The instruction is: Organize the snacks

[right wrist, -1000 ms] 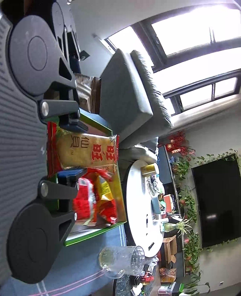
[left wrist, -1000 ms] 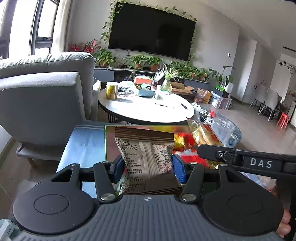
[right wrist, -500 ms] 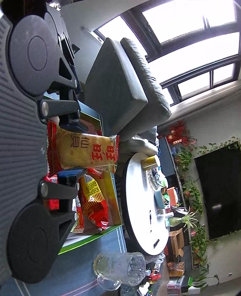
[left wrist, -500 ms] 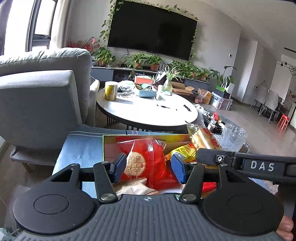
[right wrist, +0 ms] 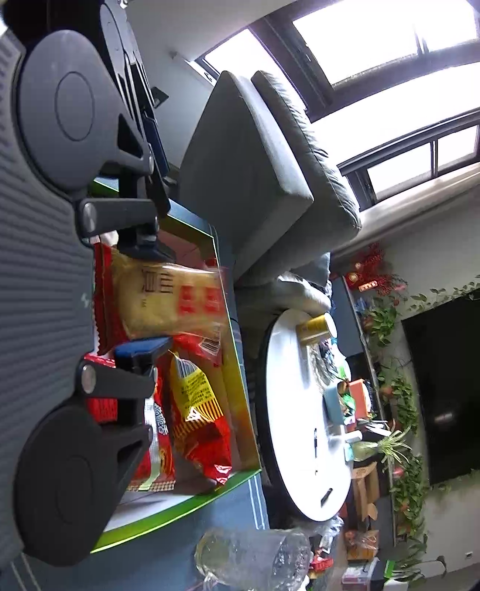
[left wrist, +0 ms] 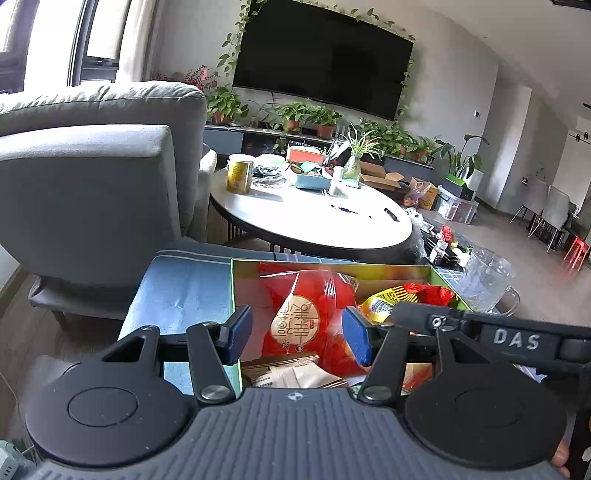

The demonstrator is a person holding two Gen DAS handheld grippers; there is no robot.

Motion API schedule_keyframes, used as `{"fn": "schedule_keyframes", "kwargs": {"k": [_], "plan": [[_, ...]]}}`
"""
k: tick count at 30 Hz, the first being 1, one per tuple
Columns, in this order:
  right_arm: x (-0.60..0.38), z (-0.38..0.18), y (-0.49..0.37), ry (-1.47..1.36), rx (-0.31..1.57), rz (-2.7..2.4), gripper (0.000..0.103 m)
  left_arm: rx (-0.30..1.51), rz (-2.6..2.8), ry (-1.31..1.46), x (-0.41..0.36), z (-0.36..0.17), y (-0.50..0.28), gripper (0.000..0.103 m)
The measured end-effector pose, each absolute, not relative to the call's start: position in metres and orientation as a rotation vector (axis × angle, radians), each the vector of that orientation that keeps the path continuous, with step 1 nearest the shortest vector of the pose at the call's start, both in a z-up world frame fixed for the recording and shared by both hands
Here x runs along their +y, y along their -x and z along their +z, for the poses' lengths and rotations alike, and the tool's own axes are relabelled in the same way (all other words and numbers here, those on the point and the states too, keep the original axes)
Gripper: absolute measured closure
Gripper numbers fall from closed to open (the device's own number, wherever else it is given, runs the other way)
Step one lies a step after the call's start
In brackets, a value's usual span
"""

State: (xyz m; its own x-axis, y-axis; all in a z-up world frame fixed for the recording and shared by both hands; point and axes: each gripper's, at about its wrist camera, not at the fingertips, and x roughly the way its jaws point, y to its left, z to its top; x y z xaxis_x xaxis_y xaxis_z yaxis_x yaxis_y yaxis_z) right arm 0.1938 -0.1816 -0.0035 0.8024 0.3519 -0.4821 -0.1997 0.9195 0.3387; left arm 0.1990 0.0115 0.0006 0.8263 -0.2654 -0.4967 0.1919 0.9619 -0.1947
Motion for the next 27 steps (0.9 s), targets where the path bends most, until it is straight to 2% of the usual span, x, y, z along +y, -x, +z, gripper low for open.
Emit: {"fn": "schedule_keyframes", "kwargs": {"k": [18, 20, 22, 27], "plan": [[-0.203, 0.001, -0.147, -0.262, 0.563, 0.309, 0.033, 0.572, -0.245, 0.112, 0.016, -0.005, -0.143, 0.04], [-0.207, 0.0, -0.14, -0.27, 0.563, 0.306, 0.033, 0.594, -0.269, 0.098, 0.013, -0.01, -0.13, 0.038], [-0.212, -0.002, -0.132, -0.28, 0.562, 0.303, 0.033, 0.634, -0.278, 0.083, 0.01, -0.018, -0.12, 0.03], [-0.222, -0.007, -0.109, -0.277, 0.553, 0.292, 0.033, 0.754, -0.282, 0.027, -0.004, -0.044, -0.099, 0.03]]}}
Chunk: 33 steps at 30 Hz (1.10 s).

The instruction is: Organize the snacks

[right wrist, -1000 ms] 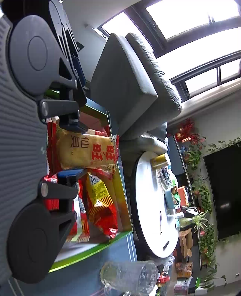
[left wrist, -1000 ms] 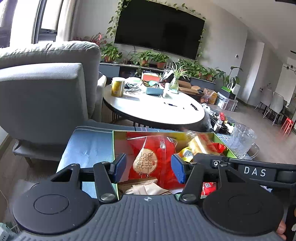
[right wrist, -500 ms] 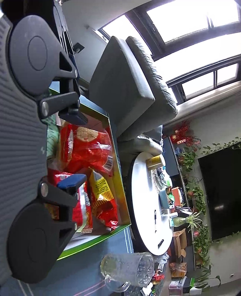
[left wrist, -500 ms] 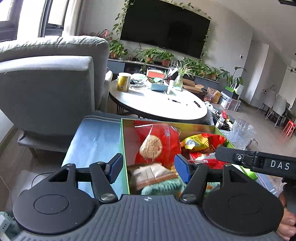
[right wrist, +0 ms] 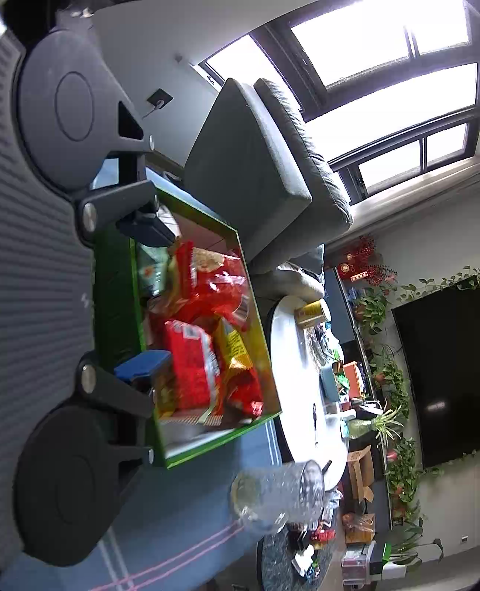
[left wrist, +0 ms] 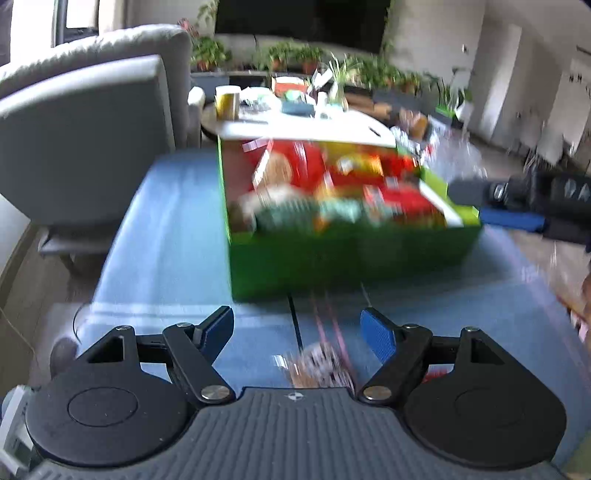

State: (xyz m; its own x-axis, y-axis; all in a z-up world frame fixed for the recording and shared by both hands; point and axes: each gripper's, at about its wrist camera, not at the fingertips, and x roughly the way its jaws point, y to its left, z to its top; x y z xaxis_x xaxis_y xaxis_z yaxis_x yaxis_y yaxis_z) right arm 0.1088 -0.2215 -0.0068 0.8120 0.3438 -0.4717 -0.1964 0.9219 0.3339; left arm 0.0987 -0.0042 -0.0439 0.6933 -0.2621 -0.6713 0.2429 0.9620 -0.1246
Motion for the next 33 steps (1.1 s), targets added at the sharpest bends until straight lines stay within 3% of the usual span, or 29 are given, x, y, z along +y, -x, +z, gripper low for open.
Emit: {"fn": "schedule_keyframes", "kwargs": {"k": [9, 21, 33], "plan": [[-0.228, -0.027, -0.067, -0.21, 0.615, 0.35, 0.033, 0.822, -0.251, -0.017, -0.022, -0.069, -0.095, 0.031], [-0.22, -0.06, -0.043, -0.107, 0.741, 0.433, 0.033, 0.824, -0.275, -0.039, -0.03, -0.079, -0.091, 0.063], [-0.187, -0.082, -0.038, 0.131, 0.811, 0.469, 0.033, 0.825, -0.273, 0.004, -0.022, -0.078, -0.088, 0.065]]}}
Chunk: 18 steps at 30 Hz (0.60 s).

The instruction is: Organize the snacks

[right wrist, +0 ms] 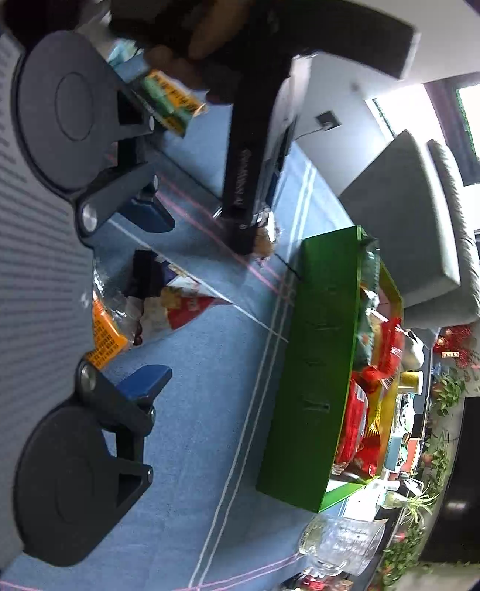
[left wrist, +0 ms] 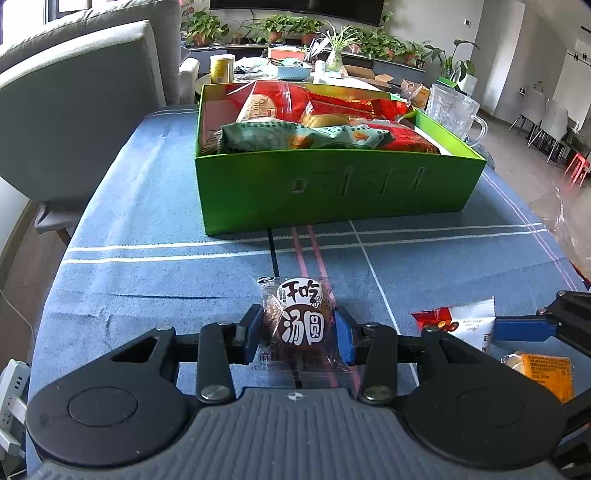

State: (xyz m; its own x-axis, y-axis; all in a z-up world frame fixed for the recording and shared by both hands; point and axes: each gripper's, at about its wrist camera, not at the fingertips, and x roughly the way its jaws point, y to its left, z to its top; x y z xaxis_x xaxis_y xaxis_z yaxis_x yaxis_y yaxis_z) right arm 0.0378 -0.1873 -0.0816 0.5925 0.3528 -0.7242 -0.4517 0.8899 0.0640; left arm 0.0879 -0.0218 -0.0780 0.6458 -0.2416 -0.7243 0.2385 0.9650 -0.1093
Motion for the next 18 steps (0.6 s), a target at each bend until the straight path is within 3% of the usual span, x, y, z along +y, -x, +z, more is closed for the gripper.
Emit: {"fn": "schedule_keyframes", "kwargs": {"k": [18], "plan": [[-0.186, -0.083, -0.05, 0.099, 0.803, 0.427, 0.034, 0.798, -0.276, 0.007, -0.02, -0.073, -0.082, 0.066]]}}
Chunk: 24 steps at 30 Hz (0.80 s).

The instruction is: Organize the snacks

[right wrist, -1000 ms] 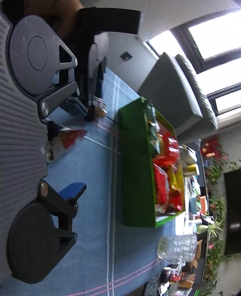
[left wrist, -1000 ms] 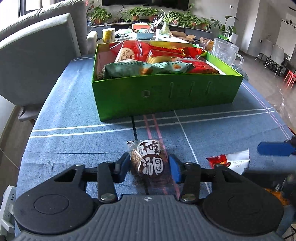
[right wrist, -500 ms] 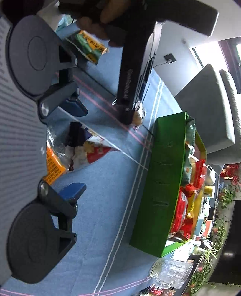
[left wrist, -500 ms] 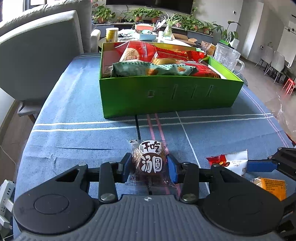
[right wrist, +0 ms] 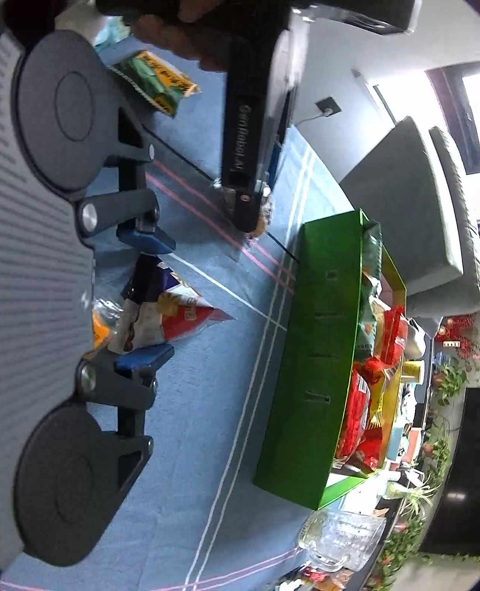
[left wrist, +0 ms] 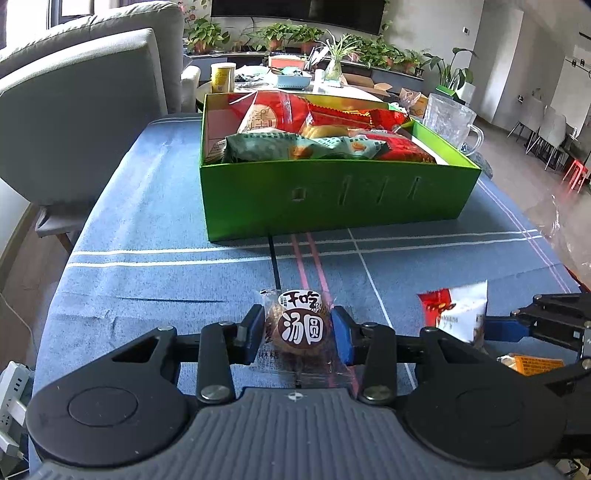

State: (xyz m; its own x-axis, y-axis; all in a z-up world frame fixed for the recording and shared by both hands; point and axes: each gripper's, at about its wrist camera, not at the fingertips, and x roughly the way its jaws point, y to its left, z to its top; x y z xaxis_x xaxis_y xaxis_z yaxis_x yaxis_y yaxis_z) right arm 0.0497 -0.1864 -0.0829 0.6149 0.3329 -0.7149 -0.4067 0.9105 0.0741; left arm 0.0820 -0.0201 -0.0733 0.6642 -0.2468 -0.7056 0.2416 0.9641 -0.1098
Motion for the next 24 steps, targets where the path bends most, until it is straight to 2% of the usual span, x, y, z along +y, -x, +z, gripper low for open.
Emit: {"fn": "schedule_keyframes", "kwargs": {"k": [11, 12, 15, 24], "plan": [[-0.189, -0.081, -0.051, 0.043, 0.8, 0.424, 0.034, 0.818, -0.245, -0.013, -0.024, -0.081, -0.089, 0.053], [-0.189, -0.081, -0.052, 0.04, 0.801, 0.423, 0.034, 0.812, -0.245, -0.014, -0.024, -0.081, -0.09, 0.054], [-0.189, -0.08, -0.051, 0.03, 0.796, 0.418, 0.034, 0.795, -0.267, -0.027, -0.024, -0.082, -0.089, 0.065], [-0.204, -0.058, -0.051, -0.046, 0.706, 0.386, 0.034, 0.778, -0.307, 0.024, -0.021, -0.068, -0.084, 0.067]]}}
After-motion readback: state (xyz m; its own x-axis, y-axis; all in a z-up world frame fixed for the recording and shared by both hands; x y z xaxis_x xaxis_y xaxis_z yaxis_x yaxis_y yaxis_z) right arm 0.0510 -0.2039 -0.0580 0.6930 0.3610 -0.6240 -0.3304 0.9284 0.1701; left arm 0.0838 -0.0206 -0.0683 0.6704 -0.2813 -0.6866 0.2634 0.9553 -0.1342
